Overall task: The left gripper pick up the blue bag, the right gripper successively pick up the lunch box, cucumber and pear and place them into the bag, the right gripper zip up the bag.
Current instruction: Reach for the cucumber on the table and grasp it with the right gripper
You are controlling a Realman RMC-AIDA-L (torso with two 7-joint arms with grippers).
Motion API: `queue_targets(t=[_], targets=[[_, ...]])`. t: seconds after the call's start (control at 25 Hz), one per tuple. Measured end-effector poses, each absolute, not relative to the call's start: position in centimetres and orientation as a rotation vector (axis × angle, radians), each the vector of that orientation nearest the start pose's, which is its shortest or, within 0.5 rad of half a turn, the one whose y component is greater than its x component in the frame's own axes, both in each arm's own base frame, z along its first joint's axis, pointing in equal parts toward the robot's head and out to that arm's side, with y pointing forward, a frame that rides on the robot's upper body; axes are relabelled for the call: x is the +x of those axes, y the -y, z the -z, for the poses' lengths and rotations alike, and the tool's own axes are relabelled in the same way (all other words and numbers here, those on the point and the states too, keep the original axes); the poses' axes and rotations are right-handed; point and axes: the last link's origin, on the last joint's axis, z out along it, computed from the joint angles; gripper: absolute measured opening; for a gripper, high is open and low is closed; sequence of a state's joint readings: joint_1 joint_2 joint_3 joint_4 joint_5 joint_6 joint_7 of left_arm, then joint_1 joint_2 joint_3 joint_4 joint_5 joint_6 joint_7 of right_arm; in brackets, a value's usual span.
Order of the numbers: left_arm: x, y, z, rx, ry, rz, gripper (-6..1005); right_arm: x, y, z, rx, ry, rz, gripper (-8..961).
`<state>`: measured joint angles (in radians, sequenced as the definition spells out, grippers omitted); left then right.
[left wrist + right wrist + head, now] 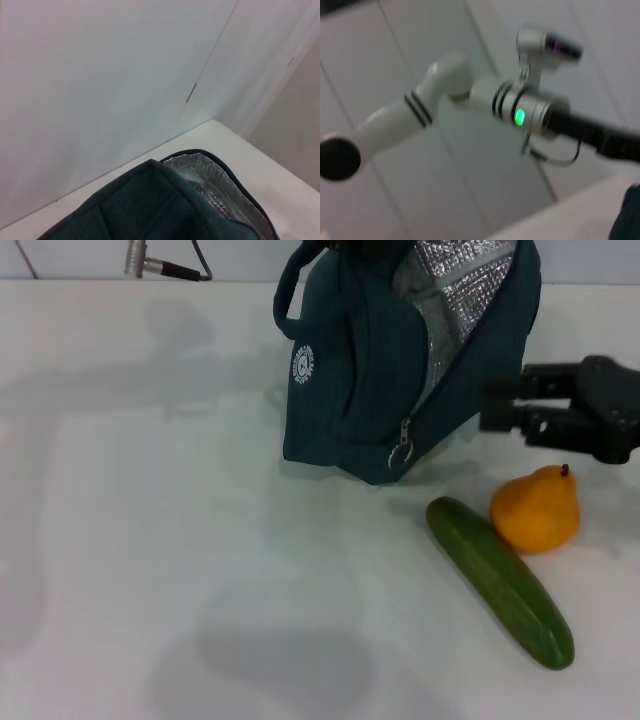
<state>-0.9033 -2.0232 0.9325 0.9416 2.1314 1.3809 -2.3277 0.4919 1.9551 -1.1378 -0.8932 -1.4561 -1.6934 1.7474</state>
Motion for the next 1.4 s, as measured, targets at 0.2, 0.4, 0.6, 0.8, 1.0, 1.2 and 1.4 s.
queue_targets(t=[0.2,0.4,0.6,0.8,1.0,1.2,1.4], targets=[[-10.3,-43.7,-3.4,-2.668,0.973,0.456,36,15.6,-33.9,-4.6,-3.088,-0.783,-0.696,530],[-10.4,-43.7,-3.4,-2.671,0.964,0.452,36,13.1,-35.3,-4.2,-3.143,-0.958,-0.289,651],[-10.3,-43.7,-3.4,-2.672,0.961,0.451,37,10.2,-37.1,-4.4,-3.081,-1.057,0.023,759],[-10.1,-43.8,-3.4,-2.673,0.959,0.453,37,8.9,-38.0,-2.7,-3.033,-1.213,0.310,808],[-10.0,-43.8,-3.4,-2.672,0.954,0.456,37,9.5,-37.7,-0.8,-2.985,-1.318,0.508,809],[-9.9,-43.9,-3.4,-2.668,0.949,0.461,36,10.2,-37.4,-0.3,-2.933,-1.400,0.580,805],[-10.0,-43.8,-3.4,-2.666,0.946,0.461,36,11.4,-36.8,0.0,-2.899,-1.477,0.647,800]])
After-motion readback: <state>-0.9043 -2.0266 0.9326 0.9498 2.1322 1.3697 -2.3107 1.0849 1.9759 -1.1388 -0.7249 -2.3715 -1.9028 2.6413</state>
